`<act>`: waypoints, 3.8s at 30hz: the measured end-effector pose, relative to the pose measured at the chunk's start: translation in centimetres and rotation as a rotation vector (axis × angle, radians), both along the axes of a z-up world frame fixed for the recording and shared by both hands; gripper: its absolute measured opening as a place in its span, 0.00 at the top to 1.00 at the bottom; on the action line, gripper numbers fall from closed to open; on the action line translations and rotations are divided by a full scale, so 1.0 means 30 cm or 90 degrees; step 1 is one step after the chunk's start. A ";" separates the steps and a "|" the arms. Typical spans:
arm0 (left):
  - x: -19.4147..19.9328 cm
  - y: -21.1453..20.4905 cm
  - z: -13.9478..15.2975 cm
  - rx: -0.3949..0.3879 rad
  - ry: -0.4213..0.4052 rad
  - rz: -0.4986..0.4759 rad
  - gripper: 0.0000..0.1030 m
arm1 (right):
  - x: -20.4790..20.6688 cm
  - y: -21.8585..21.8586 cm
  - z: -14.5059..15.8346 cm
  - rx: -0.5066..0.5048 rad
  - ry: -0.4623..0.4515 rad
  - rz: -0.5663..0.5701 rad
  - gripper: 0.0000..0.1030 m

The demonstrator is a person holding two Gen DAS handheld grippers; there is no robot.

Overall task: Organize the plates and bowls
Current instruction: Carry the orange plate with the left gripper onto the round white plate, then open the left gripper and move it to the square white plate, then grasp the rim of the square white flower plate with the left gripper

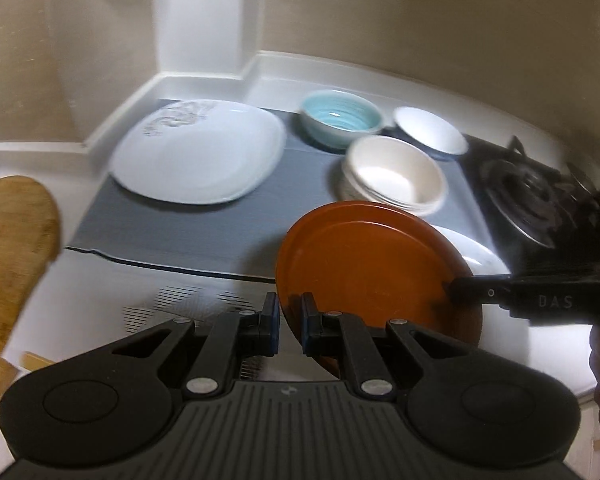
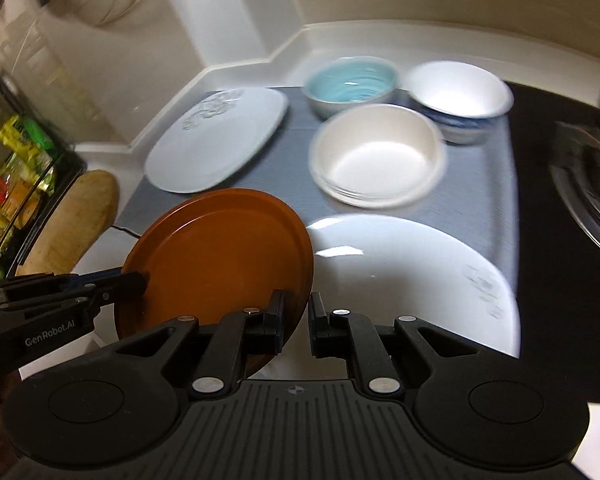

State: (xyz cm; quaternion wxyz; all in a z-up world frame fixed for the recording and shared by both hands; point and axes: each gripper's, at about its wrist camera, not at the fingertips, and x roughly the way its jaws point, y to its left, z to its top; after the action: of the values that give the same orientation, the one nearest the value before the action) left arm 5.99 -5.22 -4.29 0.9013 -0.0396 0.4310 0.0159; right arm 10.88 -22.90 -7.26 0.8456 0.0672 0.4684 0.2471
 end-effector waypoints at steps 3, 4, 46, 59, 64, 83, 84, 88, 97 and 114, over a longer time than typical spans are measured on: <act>0.004 -0.066 -0.017 0.004 0.004 -0.019 0.89 | -0.010 -0.074 -0.020 -0.002 0.008 -0.012 0.87; 0.008 -0.085 -0.023 0.003 0.006 -0.022 0.89 | -0.014 -0.089 -0.027 -0.003 0.012 -0.016 0.87; 0.086 -0.253 -0.198 0.023 0.069 -0.004 0.86 | 0.026 -0.224 -0.140 -0.076 0.056 0.000 0.86; 0.059 -0.237 -0.155 0.033 0.045 0.011 0.70 | 0.021 -0.245 -0.124 -0.079 0.050 -0.010 0.84; 0.011 -0.214 -0.115 0.044 0.026 0.028 0.70 | 0.004 -0.256 -0.101 -0.079 0.029 -0.011 0.84; 0.161 0.309 -0.061 -0.027 -0.064 0.148 0.80 | -0.018 -0.153 0.009 -0.088 -0.023 -0.122 0.84; 0.180 0.356 -0.070 -0.044 -0.056 0.163 0.75 | -0.019 -0.132 0.019 -0.092 -0.028 -0.129 0.84; 0.247 0.503 -0.114 -0.098 -0.043 0.199 0.53 | -0.027 -0.051 0.066 -0.111 -0.047 -0.147 0.84; 0.375 0.663 -0.189 -0.177 -0.046 0.239 0.41 | -0.082 0.050 0.124 -0.173 -0.044 -0.192 0.84; 0.473 0.693 -0.254 -0.205 -0.036 0.218 0.56 | -0.062 0.206 0.199 -0.220 -0.063 -0.178 0.84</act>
State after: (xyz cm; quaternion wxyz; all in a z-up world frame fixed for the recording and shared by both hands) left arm 20.17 15.55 -11.92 0.8792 -0.2560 0.3896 0.0985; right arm 9.01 -16.72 -1.28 0.8925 -0.0266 0.4478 0.0468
